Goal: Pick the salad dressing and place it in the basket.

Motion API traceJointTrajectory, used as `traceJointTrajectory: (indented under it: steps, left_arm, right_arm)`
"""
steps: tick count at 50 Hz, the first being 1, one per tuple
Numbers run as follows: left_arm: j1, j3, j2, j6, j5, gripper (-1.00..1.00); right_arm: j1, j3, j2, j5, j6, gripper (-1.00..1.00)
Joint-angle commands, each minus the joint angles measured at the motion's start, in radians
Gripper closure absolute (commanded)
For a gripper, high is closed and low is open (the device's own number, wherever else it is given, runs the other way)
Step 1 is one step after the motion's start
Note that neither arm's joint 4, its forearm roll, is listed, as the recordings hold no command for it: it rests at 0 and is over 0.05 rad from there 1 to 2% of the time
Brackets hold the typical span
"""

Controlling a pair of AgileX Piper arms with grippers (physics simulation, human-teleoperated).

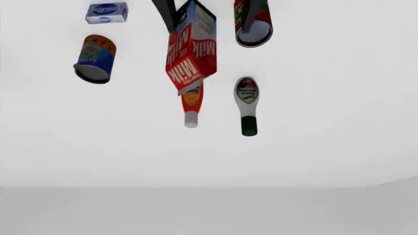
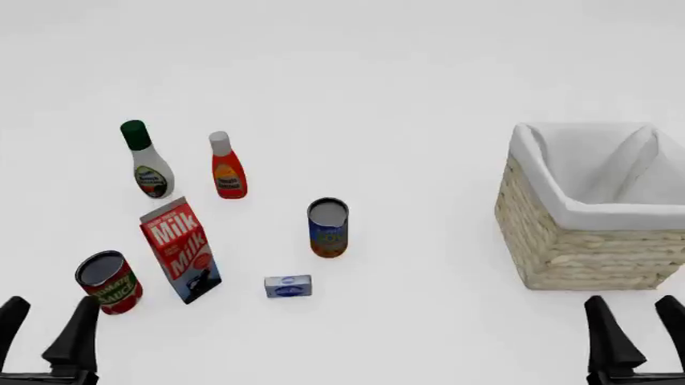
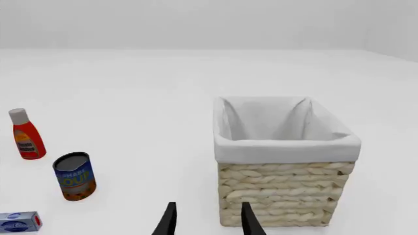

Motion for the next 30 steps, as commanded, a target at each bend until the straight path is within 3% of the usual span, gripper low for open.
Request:
traceJointTrajectory:
  steps: [1, 14, 20, 21, 23, 30]
  left_arm:
    - [-0.011, -0.002, 0.000, -0.008, -0.004, -1.00]
    - [-0.018, -0.021, 0.000, -0.012, 0.006, -1.00]
    - [-0.005, -0.045, 0.144, 0.024, -0.093, -1.00]
    - [0.001, -0.056, 0.243, 0.052, -0.152, -1.00]
    - [0.001, -0.064, 0.285, 0.060, -0.186, -1.00]
    - [-0.023, -0.155, 0.419, 0.062, -0.243, -1.00]
  right_arm:
    - [0.007, -0.003, 0.002, 0.000, -0.002, -1.00]
    - [0.018, -0.007, -0.001, -0.002, 0.002, -1.00]
    - [0.024, -0.004, -0.001, -0.004, 0.004, -1.00]
    - [0.025, -0.005, -0.001, -0.002, 0.003, -1.00]
    - [0.025, -0.007, -0.001, 0.000, 0.001, -1.00]
    - [0.032, -0.009, 0.003, 0.001, -0.005, -1.00]
